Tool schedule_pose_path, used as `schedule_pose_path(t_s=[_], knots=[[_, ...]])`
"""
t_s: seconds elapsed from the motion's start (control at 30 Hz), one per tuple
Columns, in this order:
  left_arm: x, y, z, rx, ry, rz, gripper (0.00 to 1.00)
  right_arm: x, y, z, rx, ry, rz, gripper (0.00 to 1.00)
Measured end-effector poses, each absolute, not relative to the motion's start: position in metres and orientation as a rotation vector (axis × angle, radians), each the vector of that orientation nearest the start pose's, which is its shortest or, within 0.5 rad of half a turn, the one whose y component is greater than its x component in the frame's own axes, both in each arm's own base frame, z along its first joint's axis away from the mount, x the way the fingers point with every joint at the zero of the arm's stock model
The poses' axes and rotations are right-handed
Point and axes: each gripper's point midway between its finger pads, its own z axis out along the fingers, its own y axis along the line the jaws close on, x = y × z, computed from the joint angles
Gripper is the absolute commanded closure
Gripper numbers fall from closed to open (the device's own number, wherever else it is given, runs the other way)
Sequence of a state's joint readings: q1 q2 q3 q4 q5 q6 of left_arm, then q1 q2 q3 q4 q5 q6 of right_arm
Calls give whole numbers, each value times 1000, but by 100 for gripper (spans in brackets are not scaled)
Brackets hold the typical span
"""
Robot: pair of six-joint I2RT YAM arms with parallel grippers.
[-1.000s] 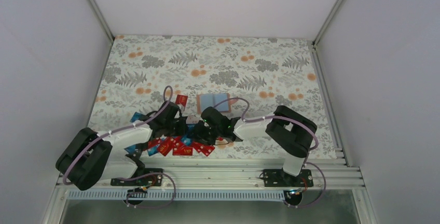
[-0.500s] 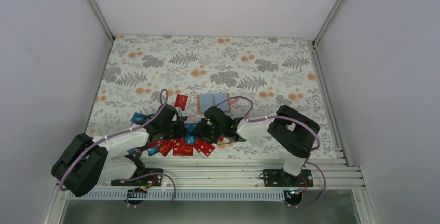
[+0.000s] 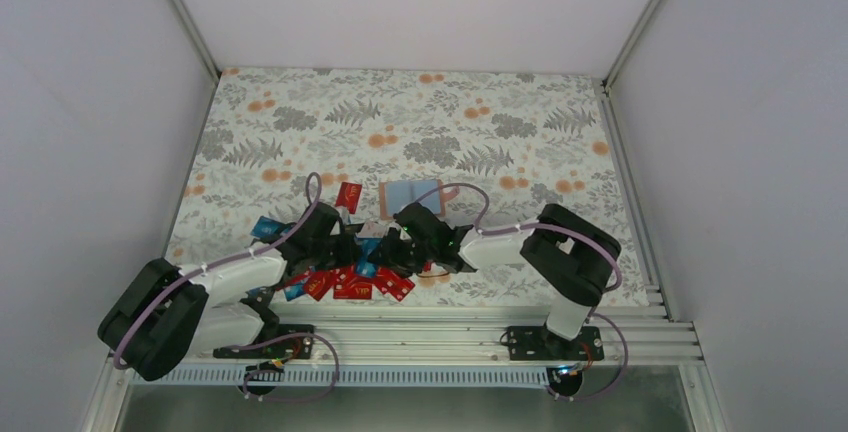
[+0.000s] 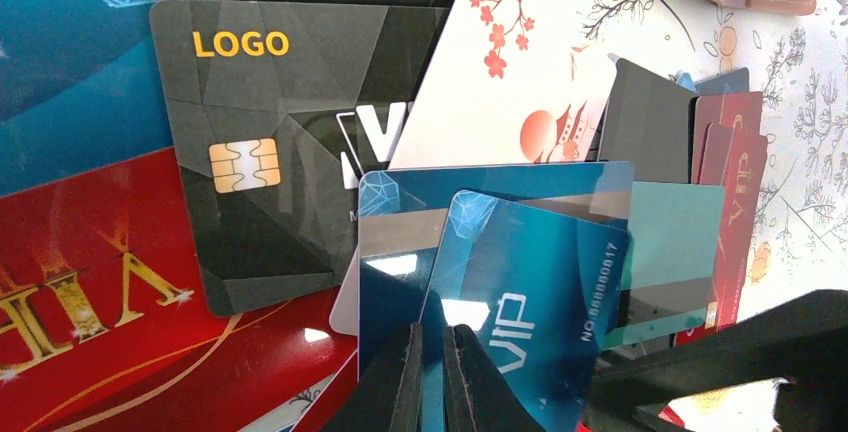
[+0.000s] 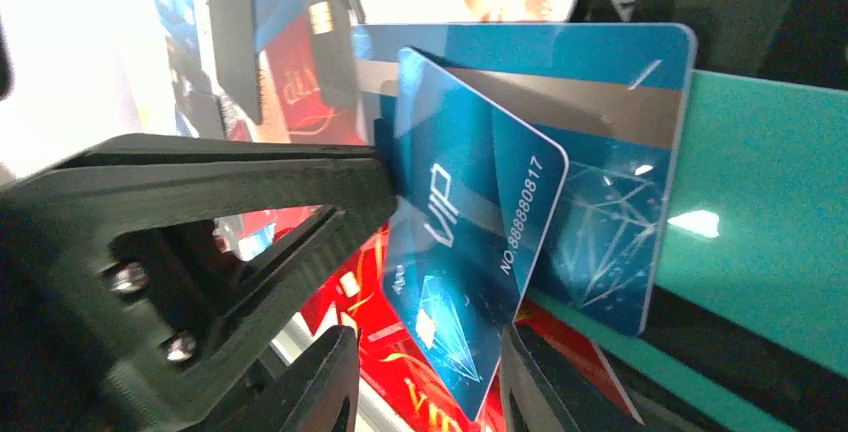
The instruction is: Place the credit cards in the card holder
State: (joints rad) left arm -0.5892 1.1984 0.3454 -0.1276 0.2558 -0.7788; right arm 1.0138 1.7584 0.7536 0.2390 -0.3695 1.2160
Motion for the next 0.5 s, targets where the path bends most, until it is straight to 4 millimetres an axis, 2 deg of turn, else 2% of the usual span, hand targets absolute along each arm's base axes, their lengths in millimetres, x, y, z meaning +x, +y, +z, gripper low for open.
schedule_pose_path(t_s=[0.23, 0.5], knots=[[195, -183, 15, -173, 2728, -803, 91, 171, 395, 58, -11, 2749, 1367, 64], [195, -183, 15, -176, 2728, -801, 91, 170, 396, 60, -53, 2738, 1376, 65]])
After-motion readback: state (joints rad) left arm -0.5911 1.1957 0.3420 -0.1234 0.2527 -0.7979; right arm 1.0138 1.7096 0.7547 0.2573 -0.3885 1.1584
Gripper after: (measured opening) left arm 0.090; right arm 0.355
